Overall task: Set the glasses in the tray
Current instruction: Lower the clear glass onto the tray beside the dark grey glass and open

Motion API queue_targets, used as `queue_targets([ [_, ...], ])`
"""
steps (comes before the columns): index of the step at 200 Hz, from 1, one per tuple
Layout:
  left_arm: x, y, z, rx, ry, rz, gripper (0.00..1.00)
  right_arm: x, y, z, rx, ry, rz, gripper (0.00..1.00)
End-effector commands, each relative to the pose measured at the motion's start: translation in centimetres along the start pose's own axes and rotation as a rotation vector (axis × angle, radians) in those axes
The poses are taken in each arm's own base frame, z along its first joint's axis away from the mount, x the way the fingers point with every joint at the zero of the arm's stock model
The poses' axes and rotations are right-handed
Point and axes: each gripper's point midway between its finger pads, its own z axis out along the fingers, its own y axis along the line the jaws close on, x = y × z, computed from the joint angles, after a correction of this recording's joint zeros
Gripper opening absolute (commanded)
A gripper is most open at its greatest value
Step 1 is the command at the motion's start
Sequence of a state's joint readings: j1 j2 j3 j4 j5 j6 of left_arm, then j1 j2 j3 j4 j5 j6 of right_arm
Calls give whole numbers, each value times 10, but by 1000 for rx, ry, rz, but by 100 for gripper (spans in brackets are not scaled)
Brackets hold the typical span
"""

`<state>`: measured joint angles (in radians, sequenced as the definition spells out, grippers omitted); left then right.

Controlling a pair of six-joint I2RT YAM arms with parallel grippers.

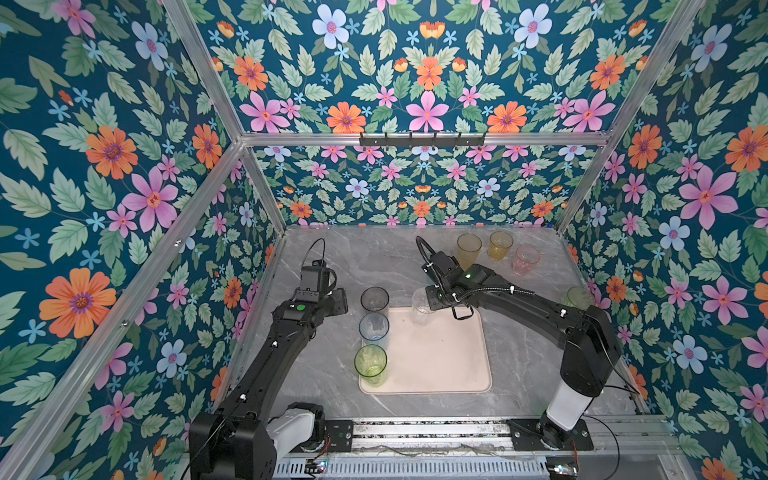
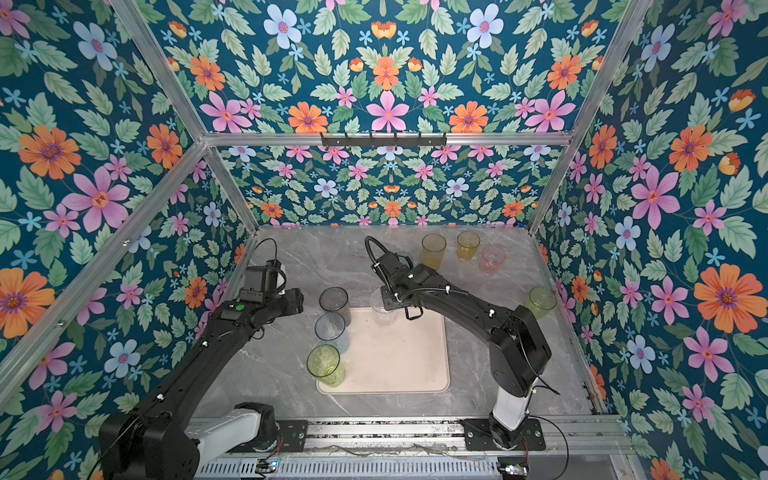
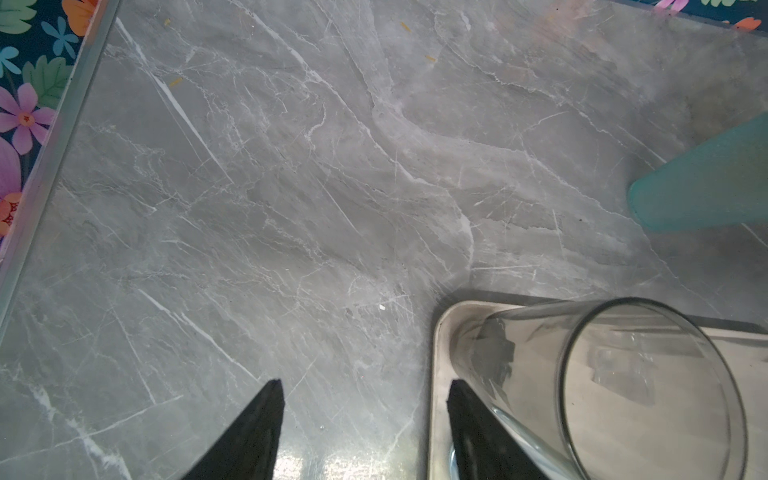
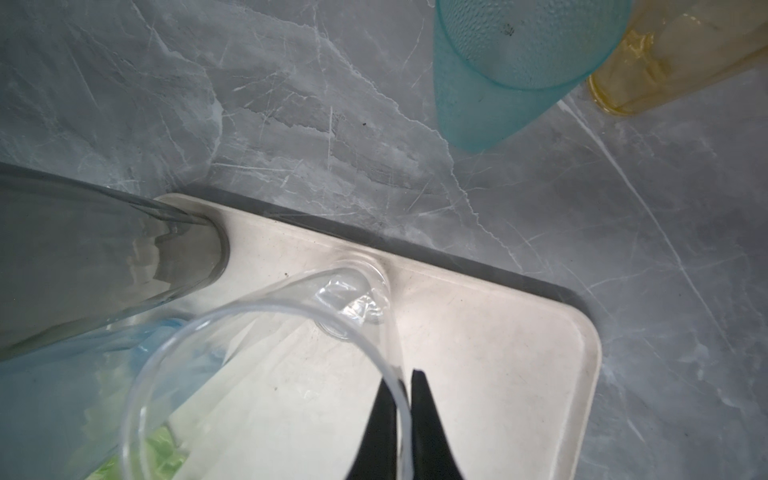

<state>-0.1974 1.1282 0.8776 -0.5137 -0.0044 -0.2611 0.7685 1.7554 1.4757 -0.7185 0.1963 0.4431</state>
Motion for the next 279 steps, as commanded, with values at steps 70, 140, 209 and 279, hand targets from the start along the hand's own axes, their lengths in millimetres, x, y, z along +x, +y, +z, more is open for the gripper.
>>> queue_targets([
  [70,0,0,0,1,1,-1,66,-2,-2,5,20,-4,30,4],
  [140,-1,-1,-1,3,-1,-2,66,-1,1,1,5,5,35,19],
  [209,-1,-1,-1,6,-1,-5,66,-7,6,-11,-37,-10,42,32],
  [279,-3,0,-4,-2,-14,-6,66,-21,10,-41,-78,-65,23,48],
])
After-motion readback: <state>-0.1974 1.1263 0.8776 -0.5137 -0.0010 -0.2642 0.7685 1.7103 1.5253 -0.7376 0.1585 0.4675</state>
